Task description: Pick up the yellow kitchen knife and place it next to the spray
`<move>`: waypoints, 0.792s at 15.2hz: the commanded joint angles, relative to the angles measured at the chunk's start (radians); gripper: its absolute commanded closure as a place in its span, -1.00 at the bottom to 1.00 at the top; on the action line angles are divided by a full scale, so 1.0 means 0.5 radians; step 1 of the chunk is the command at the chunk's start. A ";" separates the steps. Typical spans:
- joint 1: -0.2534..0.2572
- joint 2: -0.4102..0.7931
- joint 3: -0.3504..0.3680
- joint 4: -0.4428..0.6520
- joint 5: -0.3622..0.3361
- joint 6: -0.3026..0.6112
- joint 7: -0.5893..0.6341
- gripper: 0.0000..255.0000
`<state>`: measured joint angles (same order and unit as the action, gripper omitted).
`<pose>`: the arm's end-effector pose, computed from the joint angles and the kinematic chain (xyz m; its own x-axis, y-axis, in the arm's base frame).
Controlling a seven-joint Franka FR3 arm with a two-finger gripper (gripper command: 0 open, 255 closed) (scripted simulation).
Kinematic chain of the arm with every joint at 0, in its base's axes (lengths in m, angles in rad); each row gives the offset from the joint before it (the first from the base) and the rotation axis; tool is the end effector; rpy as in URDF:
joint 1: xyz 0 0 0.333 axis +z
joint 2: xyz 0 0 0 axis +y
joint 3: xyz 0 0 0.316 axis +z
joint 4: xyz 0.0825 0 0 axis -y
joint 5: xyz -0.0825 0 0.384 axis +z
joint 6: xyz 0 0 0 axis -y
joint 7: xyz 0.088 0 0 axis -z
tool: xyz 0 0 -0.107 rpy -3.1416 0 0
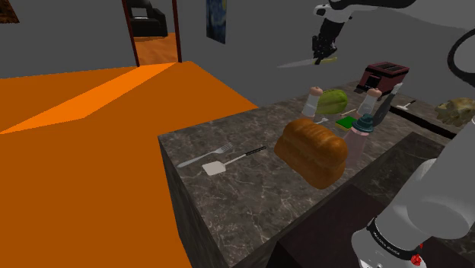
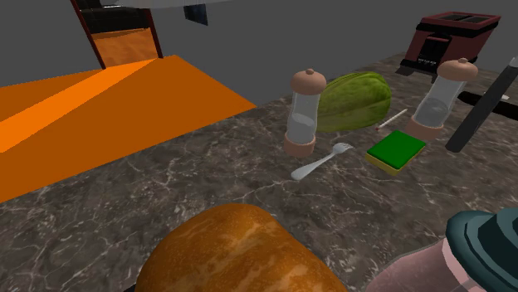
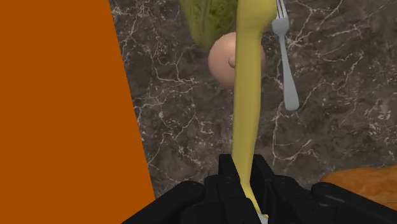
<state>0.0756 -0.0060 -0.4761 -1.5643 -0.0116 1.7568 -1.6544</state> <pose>0.5252 -0.2244 0.6489 0.3132 0.9494 -0.0252 0.9329 -0.3026 0.1951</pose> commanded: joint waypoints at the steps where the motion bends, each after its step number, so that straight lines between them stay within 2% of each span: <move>1: -0.021 -0.121 -0.021 -0.120 -0.048 0.013 -0.044 1.00; 12: -0.195 -0.645 -0.157 -0.567 -0.274 0.011 -0.312 1.00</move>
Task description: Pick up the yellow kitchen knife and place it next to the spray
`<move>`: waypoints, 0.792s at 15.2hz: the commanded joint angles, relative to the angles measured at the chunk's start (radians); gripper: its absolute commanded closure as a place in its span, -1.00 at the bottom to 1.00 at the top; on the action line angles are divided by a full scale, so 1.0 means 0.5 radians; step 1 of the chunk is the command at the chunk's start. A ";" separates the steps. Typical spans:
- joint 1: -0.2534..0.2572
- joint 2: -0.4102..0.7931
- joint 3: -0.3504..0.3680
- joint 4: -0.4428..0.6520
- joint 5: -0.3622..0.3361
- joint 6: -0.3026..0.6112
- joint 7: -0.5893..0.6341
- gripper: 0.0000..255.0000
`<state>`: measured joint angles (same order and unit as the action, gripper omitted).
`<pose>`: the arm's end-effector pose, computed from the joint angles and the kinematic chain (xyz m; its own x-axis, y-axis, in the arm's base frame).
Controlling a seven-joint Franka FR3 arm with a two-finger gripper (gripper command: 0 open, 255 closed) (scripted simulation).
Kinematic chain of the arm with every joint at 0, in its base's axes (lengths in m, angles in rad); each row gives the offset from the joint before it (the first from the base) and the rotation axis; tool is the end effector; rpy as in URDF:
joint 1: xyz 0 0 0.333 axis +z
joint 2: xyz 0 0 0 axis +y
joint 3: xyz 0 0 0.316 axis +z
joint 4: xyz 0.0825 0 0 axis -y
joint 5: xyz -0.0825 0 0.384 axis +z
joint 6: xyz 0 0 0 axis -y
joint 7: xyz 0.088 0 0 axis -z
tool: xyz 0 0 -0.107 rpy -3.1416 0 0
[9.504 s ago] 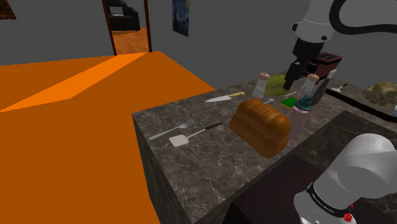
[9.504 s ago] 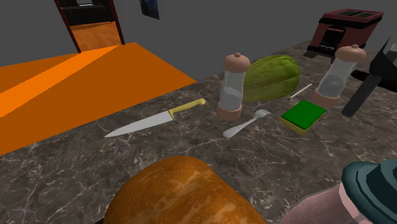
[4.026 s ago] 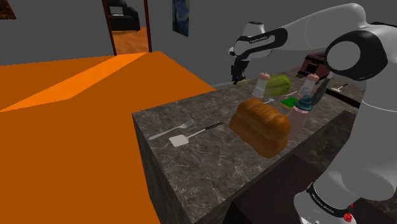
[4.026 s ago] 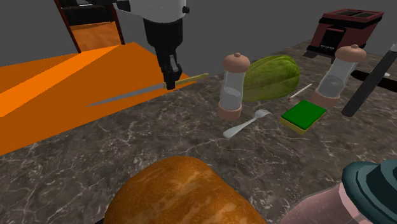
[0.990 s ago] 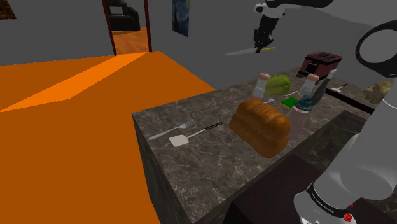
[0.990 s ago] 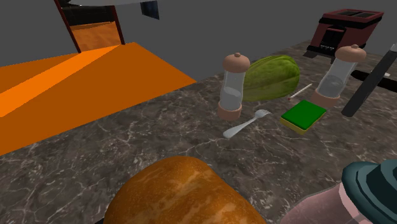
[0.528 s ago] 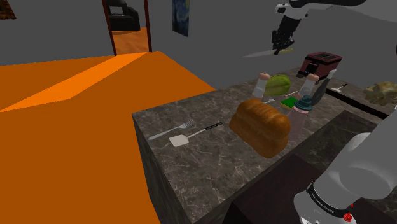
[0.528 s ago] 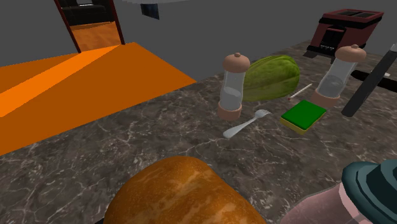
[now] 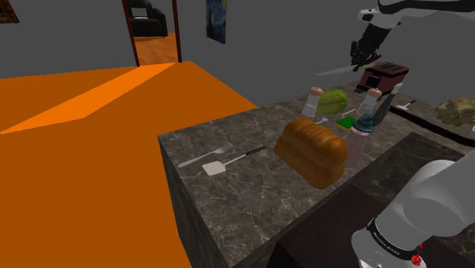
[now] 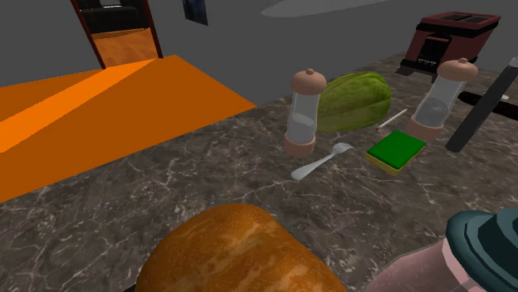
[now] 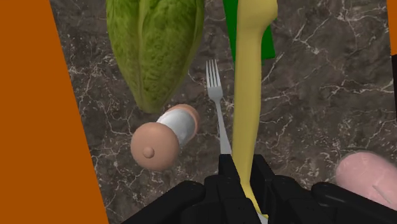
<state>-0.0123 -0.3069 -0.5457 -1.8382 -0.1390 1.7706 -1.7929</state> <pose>0.3878 -0.3034 0.6482 0.3133 0.9493 -0.0251 0.9329 -0.3028 0.1949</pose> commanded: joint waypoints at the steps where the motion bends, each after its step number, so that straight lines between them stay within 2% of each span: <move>1: -0.037 -0.081 -0.034 -0.044 -0.037 -0.022 -0.065 1.00; 9: -0.180 -0.322 -0.197 -0.155 -0.169 -0.093 -0.338 1.00; 12: -0.191 -0.345 -0.202 -0.254 -0.184 -0.015 -0.330 1.00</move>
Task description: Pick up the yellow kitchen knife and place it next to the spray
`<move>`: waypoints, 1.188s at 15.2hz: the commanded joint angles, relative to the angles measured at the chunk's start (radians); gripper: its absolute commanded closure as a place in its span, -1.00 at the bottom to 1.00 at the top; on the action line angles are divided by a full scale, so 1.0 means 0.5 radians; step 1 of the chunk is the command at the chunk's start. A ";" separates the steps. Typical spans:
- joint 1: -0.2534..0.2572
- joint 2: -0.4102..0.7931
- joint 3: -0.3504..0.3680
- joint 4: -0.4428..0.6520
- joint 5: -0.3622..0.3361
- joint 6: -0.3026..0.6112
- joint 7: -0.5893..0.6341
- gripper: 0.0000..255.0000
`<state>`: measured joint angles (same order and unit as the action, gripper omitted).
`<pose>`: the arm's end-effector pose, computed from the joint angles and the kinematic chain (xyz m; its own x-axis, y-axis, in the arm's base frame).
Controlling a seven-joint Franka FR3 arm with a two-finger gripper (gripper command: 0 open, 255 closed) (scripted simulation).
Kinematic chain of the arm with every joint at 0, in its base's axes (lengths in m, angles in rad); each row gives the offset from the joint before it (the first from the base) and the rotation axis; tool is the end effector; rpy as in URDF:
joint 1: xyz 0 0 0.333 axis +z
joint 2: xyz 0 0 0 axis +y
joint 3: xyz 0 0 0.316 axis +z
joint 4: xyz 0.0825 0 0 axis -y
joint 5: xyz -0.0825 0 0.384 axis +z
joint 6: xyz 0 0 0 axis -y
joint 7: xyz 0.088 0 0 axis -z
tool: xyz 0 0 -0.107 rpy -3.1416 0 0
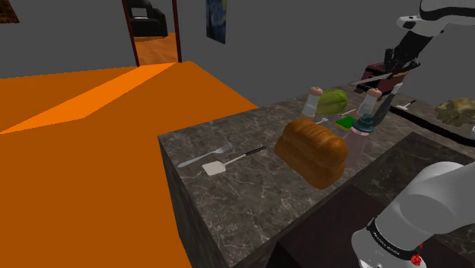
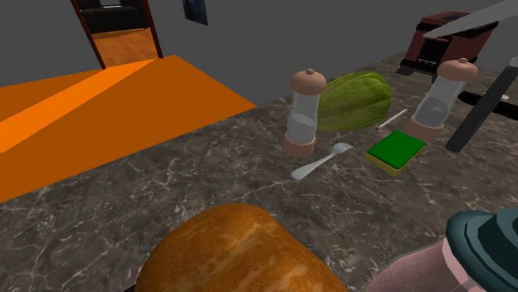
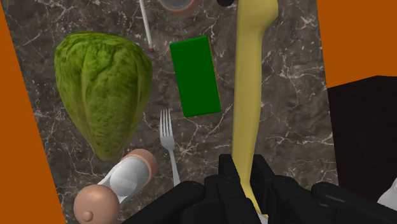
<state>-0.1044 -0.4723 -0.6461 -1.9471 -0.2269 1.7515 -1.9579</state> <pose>0.2736 -0.3695 0.6396 0.3130 0.9494 -0.0249 0.9330 -0.3025 0.1949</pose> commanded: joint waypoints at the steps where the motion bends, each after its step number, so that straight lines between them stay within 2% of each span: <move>1: -0.010 -0.021 -0.003 -0.068 -0.014 0.049 0.002 1.00; 18: -0.052 -0.060 -0.082 -0.544 -0.085 0.492 0.019 1.00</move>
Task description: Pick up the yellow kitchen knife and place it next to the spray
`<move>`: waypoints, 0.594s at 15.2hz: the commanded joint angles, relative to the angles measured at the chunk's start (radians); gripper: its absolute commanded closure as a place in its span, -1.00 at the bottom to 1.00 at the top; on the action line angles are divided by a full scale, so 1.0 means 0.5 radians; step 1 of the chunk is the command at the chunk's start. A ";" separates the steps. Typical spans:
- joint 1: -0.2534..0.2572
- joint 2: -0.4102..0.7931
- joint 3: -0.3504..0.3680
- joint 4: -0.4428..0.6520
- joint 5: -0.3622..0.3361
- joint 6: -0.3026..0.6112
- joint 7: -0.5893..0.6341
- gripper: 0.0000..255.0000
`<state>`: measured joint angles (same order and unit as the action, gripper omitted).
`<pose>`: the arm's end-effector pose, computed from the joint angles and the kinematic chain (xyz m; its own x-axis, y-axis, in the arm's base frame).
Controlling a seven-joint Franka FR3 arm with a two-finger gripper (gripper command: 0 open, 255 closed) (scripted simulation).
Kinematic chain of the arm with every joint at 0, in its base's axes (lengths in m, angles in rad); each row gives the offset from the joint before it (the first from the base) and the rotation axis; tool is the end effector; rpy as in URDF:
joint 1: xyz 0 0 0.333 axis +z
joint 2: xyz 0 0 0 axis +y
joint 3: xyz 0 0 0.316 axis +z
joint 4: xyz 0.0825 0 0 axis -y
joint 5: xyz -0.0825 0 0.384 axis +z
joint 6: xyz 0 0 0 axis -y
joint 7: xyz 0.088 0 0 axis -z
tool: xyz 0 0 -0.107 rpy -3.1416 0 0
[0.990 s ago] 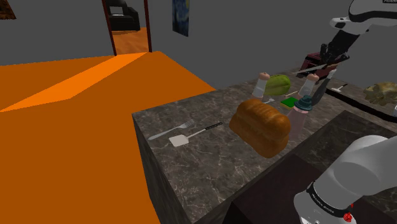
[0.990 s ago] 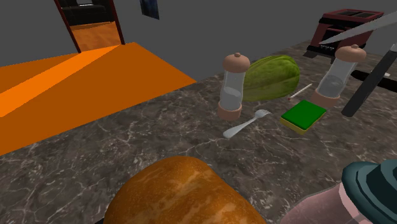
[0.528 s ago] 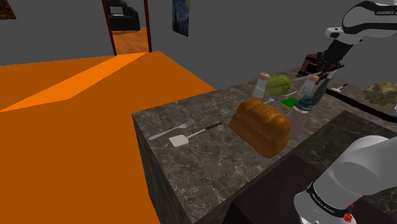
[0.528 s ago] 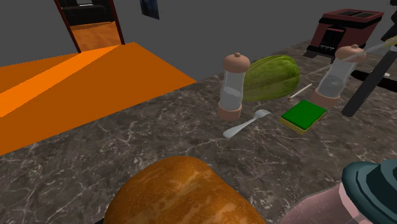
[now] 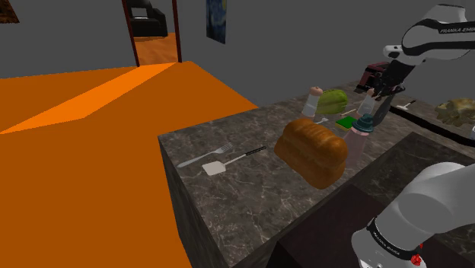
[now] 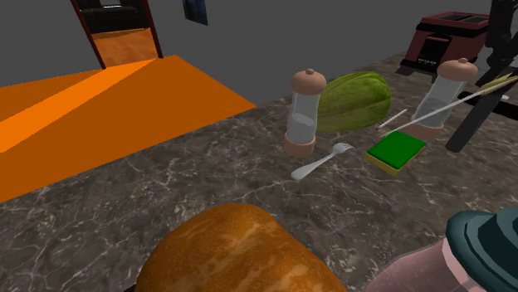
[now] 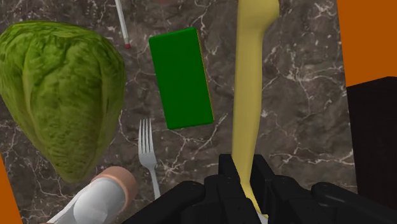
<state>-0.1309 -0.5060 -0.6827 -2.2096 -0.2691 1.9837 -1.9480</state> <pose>0.2713 -0.3689 0.5443 0.3122 0.9497 -0.0249 0.9334 -0.3017 0.1943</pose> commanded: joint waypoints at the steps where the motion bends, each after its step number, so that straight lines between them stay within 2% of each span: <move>1: 0.000 0.010 -0.015 -0.043 -0.004 0.054 -0.002 1.00; 9: -0.003 0.047 -0.079 -0.226 -0.024 0.274 -0.010 1.00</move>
<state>-0.1323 -0.4850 -0.7184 -2.3121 -0.2798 2.1075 -1.9525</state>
